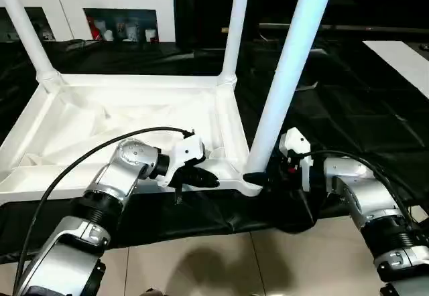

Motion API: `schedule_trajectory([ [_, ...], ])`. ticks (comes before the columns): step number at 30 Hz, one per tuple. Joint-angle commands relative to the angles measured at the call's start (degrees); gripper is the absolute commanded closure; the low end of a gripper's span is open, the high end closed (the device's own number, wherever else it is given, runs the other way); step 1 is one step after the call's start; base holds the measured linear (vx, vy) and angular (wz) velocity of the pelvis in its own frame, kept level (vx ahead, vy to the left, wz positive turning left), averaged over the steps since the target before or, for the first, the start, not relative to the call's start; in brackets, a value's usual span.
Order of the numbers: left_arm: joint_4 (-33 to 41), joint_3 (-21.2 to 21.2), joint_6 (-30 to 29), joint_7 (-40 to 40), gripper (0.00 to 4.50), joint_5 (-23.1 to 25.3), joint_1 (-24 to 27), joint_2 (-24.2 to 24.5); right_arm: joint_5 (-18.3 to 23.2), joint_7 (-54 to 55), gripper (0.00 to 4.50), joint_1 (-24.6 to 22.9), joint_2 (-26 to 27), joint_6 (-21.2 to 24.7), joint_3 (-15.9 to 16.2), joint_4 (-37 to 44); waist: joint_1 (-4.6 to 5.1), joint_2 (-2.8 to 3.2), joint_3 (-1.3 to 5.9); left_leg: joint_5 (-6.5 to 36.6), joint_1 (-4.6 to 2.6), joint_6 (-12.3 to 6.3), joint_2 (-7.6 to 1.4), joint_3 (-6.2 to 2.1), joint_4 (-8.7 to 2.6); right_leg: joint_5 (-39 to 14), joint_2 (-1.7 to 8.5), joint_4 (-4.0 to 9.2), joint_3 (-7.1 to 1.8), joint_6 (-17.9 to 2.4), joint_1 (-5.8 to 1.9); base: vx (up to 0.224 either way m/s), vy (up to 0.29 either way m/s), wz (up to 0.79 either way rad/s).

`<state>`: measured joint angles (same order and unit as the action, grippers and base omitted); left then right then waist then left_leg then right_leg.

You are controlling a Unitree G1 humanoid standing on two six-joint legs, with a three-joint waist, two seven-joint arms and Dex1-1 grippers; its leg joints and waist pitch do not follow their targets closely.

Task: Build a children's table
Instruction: Rotate leg to tighten

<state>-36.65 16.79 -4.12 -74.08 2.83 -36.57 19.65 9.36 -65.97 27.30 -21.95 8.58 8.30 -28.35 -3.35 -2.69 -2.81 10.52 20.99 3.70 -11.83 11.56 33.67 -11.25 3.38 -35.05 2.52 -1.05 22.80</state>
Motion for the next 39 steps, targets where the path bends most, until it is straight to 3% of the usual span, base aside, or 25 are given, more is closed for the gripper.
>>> schedule_trajectory([
  [1,-2.07,2.12,-1.02,1.54,4.50,1.19,1.11,-1.25,0.21,2.14,2.31,-0.58,0.98,0.87,-0.32,-0.72,-0.04,0.25,3.33,10.28,-0.94,-2.24,-2.01,-0.89,-3.64,-7.32,4.44,3.96,-2.47,-13.80,-2.53,0.000,0.000,0.00],
  [2,-3.07,1.59,-1.02,3.94,4.50,1.54,0.52,-2.03,-0.55,4.94,2.33,-0.26,1.58,0.75,-0.82,-1.82,0.14,0.12,3.30,10.59,-0.90,-2.12,-2.03,-0.86,-3.68,-7.87,4.43,4.01,-2.51,-13.68,-2.47,0.000,0.000,0.00],
  [3,-7.37,0.03,-0.74,12.80,4.50,3.03,-2.23,-4.79,-2.65,15.54,2.39,1.14,4.12,0.66,-2.94,-6.01,0.20,0.18,3.12,12.03,-1.17,-1.63,-1.99,-0.93,-3.78,-10.57,4.45,4.38,-2.49,-13.20,-2.22,0.000,0.000,0.00],
  [4,-9.12,-0.48,-0.86,16.10,4.50,3.54,-3.47,-5.96,-3.10,19.87,2.39,1.75,5.28,1.09,-3.87,-7.61,0.69,0.27,2.71,14.89,-1.55,-0.08,-1.78,-0.90,-3.87,-16.22,4.37,5.01,-2.47,-12.31,-1.67,0.000,0.000,0.00],
  [5,-10.04,-0.70,-0.98,17.77,4.50,3.78,-4.15,-6.58,-3.21,22.13,2.42,2.06,5.92,1.43,-4.37,-8.40,0.80,0.16,2.71,17.05,-1.79,1.15,-1.60,-1.23,-3.92,-22.25,4.57,5.51,-2.32,-10.71,-1.67,-0.061,0.002,-0.02],
  [6,-10.04,-0.70,-0.98,17.77,4.50,3.78,-4.15,-6.58,-3.21,22.13,2.43,2.06,5.92,1.43,-4.37,-8.40,0.82,0.10,2.75,17.36,-1.78,1.38,-1.68,-1.46,-4.02,-24.07,4.74,5.68,-2.27,-9.86,-1.80,-0.061,0.002,-0.02],
  [7,-12.43,-1.12,-1.68,22.01,4.50,4.20,-6.09,-8.67,-3.38,27.94,2.44,2.86,8.24,2.36,-5.56,-9.72,0.93,0.24,2.73,16.86,-1.32,1.40,-1.69,-1.57,-4.16,-24.51,4.76,5.80,-2.35,-8.72,-1.98,0.000,0.000,0.00],
  [9,-13.39,-1.21,-2.10,23.59,4.50,4.33,-6.91,-9.71,-3.57,30.42,2.46,3.19,9.43,2.86,-5.99,-10.12,1.18,0.30,2.82,17.91,-1.67,1.36,-1.72,-1.62,-4.20,-24.12,4.63,5.92,-2.35,-8.52,-1.66,0.000,0.000,0.00],
  [14,-17.53,-1.64,-2.16,30.64,4.50,4.85,-10.25,-14.91,-2.96,42.38,2.46,5.99,16.04,3.90,-8.99,-13.33,1.59,0.39,2.97,16.78,-1.42,0.88,-1.57,-1.52,-4.12,-20.77,4.55,5.73,-2.53,-9.52,-1.72,0.000,0.000,0.00],
  [21,-20.27,-0.97,0.88,31.42,4.50,5.77,-11.14,-15.99,-2.89,40.70,2.46,6.81,18.10,0.97,-7.76,-13.04,1.37,0.34,3.14,14.66,-1.20,-0.40,-1.58,-1.31,-4.06,-14.51,4.49,5.28,-2.54,-10.88,-2.17,0.000,0.000,0.00],
  [22,-20.51,-0.78,1.23,31.06,4.50,5.73,-11.05,-15.78,-2.02,38.36,2.11,6.48,18.11,0.61,-7.86,-12.08,1.32,0.22,3.14,14.38,-1.09,-0.70,-1.59,-1.31,-4.06,-14.33,4.58,5.23,-2.56,-10.95,-2.31,0.000,0.000,0.00],
  [24,-20.99,-0.71,2.41,30.42,4.50,5.87,-10.91,-15.25,-0.57,35.06,1.77,5.96,17.36,1.17,-8.37,-10.51,1.25,0.10,3.10,14.41,-1.20,-1.16,-1.60,-1.23,-4.02,-14.59,4.55,5.29,-2.55,-11.04,-2.26,0.000,0.000,0.00],
  [26,-21.03,-0.72,2.58,30.21,4.50,5.95,-10.84,-15.03,-0.32,33.88,1.69,5.78,16.82,1.41,-8.28,-9.93,1.21,0.08,3.06,14.24,-1.08,-1.50,-1.64,-1.26,-4.07,-14.93,4.58,5.31,-2.56,-10.95,-2.38,0.000,0.000,0.00],
  [30,-21.18,-0.40,5.68,27.45,4.50,6.44,-10.42,-13.26,0.30,21.15,1.59,1.94,7.82,1.48,-5.06,-1.96,0.54,-0.09,2.97,13.67,-1.26,-2.66,-1.73,-1.10,-3.89,-15.01,4.59,5.53,-2.61,-10.36,-2.41,0.000,0.000,0.00],
  [32,-20.94,-0.43,7.11,26.67,4.50,6.22,-10.19,-12.77,0.65,16.33,1.59,-0.40,3.00,1.56,-4.67,1.64,0.13,-0.23,3.01,12.19,-0.86,-3.61,-1.73,-1.15,-3.84,-13.20,4.57,5.23,-2.58,-10.22,-2.82,0.000,0.000,0.00],
  [35,-20.98,-0.55,7.74,26.21,4.50,6.05,-10.13,-12.34,1.52,12.52,1.59,-3.46,-1.54,2.10,-6.08,4.96,0.14,-0.26,3.20,10.95,-0.55,-4.11,-1.75,-1.30,-3.72,-11.37,4.63,4.83,-2.46,-10.51,-3.08,0.000,0.000,0.00],
  [38,-21.00,-0.77,8.92,25.64,4.50,5.79,-9.98,-12.16,2.76,9.74,1.59,-6.63,-4.46,2.81,-7.27,8.21,-0.02,-0.35,3.16,10.88,-0.75,-4.65,-1.80,-1.17,-3.61,-10.93,4.52,4.97,-2.48,-11.41,-2.86,0.000,0.000,0.00],
  [39,-20.80,-0.94,9.46,25.32,4.50,5.64,-9.78,-12.03,3.27,8.61,1.59,-8.47,-5.81,3.33,-7.41,10.46,-0.14,0.02,3.19,10.68,-0.77,-4.63,-1.82,-1.21,-3.61,-10.53,4.58,4.92,-2.49,-11.60,-2.84,0.000,0.000,0.00],
])
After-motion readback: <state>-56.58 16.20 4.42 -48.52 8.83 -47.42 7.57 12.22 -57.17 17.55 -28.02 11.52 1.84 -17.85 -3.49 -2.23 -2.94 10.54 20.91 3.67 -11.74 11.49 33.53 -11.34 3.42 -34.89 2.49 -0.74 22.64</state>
